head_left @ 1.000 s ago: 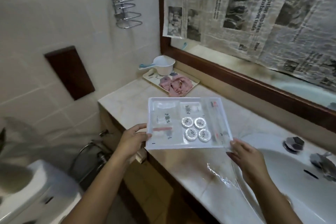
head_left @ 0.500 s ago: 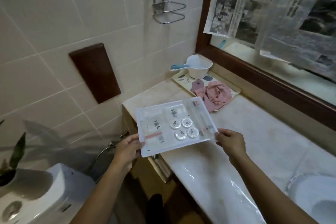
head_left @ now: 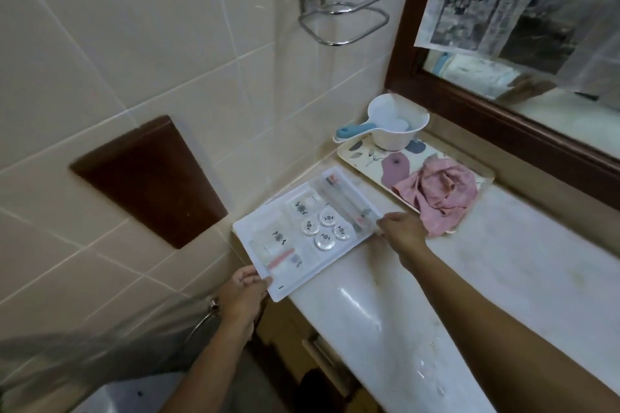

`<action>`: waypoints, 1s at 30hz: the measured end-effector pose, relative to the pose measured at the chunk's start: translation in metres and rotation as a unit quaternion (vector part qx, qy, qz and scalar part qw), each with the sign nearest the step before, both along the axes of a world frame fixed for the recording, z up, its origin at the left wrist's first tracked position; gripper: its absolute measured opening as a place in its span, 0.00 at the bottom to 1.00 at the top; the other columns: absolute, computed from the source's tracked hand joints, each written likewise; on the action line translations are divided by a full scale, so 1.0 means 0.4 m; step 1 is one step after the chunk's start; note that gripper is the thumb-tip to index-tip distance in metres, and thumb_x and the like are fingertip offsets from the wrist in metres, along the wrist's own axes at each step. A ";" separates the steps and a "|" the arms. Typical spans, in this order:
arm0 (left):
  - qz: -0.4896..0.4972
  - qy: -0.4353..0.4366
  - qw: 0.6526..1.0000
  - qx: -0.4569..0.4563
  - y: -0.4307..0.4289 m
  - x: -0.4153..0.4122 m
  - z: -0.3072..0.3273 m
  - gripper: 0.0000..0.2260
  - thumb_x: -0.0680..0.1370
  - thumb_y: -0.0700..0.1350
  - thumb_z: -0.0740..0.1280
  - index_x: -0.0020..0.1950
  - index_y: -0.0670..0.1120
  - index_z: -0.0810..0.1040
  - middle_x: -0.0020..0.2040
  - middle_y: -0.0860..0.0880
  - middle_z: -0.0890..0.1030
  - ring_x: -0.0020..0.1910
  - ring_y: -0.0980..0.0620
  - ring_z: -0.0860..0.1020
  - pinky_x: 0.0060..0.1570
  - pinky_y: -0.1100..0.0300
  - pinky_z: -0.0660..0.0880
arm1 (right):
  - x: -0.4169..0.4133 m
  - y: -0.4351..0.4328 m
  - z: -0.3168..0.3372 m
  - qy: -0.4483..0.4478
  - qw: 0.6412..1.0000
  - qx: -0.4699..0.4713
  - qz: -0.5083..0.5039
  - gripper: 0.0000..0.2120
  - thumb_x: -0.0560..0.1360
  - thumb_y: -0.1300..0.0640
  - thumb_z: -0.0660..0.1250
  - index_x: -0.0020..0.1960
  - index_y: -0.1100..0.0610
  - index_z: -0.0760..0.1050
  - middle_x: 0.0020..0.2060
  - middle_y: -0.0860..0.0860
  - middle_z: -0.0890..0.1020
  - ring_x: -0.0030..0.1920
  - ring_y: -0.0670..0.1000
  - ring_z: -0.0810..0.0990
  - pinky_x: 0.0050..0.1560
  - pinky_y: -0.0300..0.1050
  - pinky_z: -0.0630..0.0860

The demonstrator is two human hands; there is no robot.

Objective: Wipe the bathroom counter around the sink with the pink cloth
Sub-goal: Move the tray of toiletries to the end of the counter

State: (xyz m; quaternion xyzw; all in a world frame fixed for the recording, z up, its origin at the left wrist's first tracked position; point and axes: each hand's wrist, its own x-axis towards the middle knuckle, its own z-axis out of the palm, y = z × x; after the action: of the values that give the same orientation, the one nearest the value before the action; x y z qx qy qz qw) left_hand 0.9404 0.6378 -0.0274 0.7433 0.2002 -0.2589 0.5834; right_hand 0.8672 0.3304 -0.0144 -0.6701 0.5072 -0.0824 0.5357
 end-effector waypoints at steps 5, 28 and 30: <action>-0.049 -0.035 0.996 0.070 -0.033 0.016 -0.008 0.11 0.73 0.39 0.79 0.52 0.47 0.82 0.43 0.48 0.87 0.46 0.46 0.86 0.48 0.49 0.85 | 0.052 -0.002 -0.014 0.004 0.999 -0.031 0.010 0.03 0.68 0.58 0.65 0.36 0.55 0.72 0.32 0.54 0.71 0.35 0.54 0.70 0.36 0.44 0.64; -0.170 -0.256 0.931 0.197 -0.089 0.028 0.105 0.13 0.79 0.42 0.71 0.61 0.54 0.77 0.68 0.47 0.72 0.59 0.48 0.77 0.47 0.55 0.81 | -0.066 -0.099 0.073 0.134 0.931 -0.290 0.177 0.14 0.72 0.64 0.66 0.54 0.56 0.84 0.53 0.56 0.84 0.55 0.61 0.82 0.46 0.46 0.75; -0.206 -0.287 0.918 0.179 -0.111 0.024 0.123 0.11 0.79 0.41 0.71 0.56 0.56 0.79 0.63 0.50 0.75 0.61 0.47 0.76 0.52 0.55 0.79 | -0.090 -0.128 0.066 0.187 0.900 -0.357 0.165 0.08 0.71 0.62 0.66 0.49 0.58 0.79 0.46 0.57 0.82 0.49 0.64 0.81 0.41 0.48 0.74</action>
State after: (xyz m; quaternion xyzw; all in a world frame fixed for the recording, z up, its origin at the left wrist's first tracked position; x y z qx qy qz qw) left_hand 0.9501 0.5935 0.0219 0.9025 -0.0903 -0.1090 0.4067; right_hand 0.8311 0.2791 0.0118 -0.8932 0.4174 -0.0413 0.1619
